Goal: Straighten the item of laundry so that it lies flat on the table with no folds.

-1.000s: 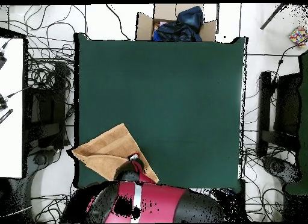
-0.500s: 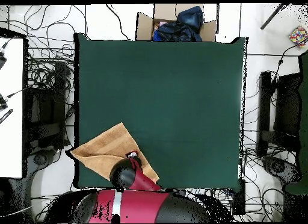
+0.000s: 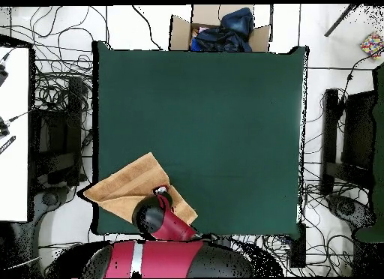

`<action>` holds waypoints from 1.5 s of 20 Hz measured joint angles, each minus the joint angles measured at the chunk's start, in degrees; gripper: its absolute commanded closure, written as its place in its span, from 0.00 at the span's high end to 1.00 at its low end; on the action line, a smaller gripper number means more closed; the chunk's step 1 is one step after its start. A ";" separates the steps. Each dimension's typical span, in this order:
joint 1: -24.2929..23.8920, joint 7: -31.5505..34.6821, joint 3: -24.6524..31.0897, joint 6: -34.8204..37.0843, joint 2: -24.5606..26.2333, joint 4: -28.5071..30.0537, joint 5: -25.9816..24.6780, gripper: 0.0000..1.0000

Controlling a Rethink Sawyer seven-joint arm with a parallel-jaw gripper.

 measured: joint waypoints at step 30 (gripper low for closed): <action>0.60 3.18 5.99 0.00 -4.63 0.26 1.00 1.00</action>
